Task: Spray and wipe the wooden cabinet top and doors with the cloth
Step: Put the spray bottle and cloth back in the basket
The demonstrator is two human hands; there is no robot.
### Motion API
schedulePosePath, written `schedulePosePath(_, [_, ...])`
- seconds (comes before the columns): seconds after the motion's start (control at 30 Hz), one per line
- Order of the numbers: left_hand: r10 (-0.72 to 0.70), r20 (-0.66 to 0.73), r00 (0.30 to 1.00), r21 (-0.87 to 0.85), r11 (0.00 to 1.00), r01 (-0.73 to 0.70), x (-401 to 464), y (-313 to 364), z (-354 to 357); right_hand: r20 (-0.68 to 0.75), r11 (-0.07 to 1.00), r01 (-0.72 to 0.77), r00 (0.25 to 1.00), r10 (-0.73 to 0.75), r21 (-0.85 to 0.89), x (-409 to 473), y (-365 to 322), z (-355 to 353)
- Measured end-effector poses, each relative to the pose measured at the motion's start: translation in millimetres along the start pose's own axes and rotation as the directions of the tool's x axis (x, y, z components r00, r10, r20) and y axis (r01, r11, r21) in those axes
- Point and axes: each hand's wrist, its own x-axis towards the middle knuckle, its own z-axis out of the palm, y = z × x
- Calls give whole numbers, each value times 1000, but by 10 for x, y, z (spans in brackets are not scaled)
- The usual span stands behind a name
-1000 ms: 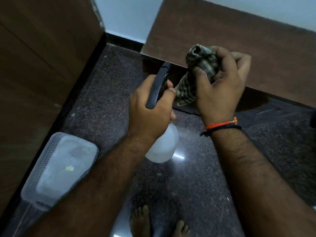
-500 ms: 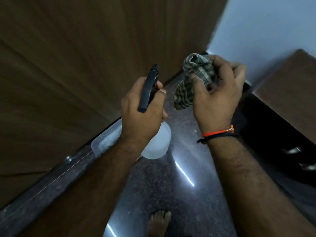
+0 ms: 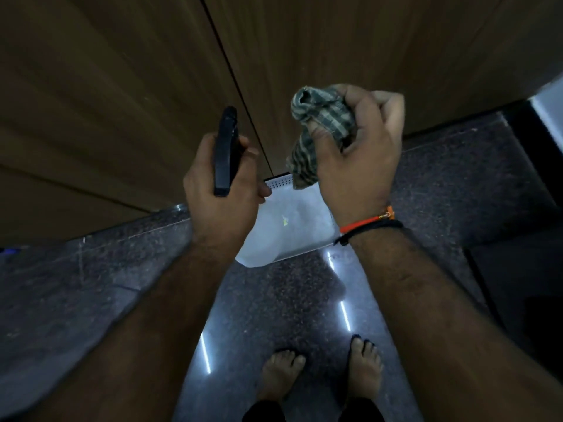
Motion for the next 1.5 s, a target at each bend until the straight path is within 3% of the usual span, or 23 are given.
schedulePosePath(0.17, [2, -56, 998, 7, 1000, -2, -134, -399, 45, 173, 1000, 23, 985, -20, -17, -140, 358, 132])
schedulePosePath(0.37, [-12, -49, 999, 122, 992, 18, -285, -1128, 105, 266, 997, 31, 964, -11, -72, -413, 1018, 357])
schedulePosePath(0.8, [-85, 118, 989, 288, 956, 48, -255, -2837, 306, 514, 942, -56, 826, 230, -332, -1032, 2634, 1059])
schedulePosePath(1.1, [-141, 158, 977, 283, 955, 92, -199, -3654, 463, 597, 852, 94, 753, 277, -514, -1087, 3321, 1601])
schedulePosePath(1.27, [-163, 121, 979, 295, 948, 121, -215, -3761, 530, 678, 768, 230, 657, 331, -598, -1167, 3607, 1695])
schedulePosePath(1.4, [-159, 116, 980, 287, 950, 121, -244, -3843, 527, 745, 672, 351, 459, 484, -652, -1257, 3749, 1682])
schedulePosePath(1.5, [-178, 128, 976, 299, 945, 133, -260, -3885, 520, 750, 672, 342, 383, 539, -657, -1262, 3758, 1669])
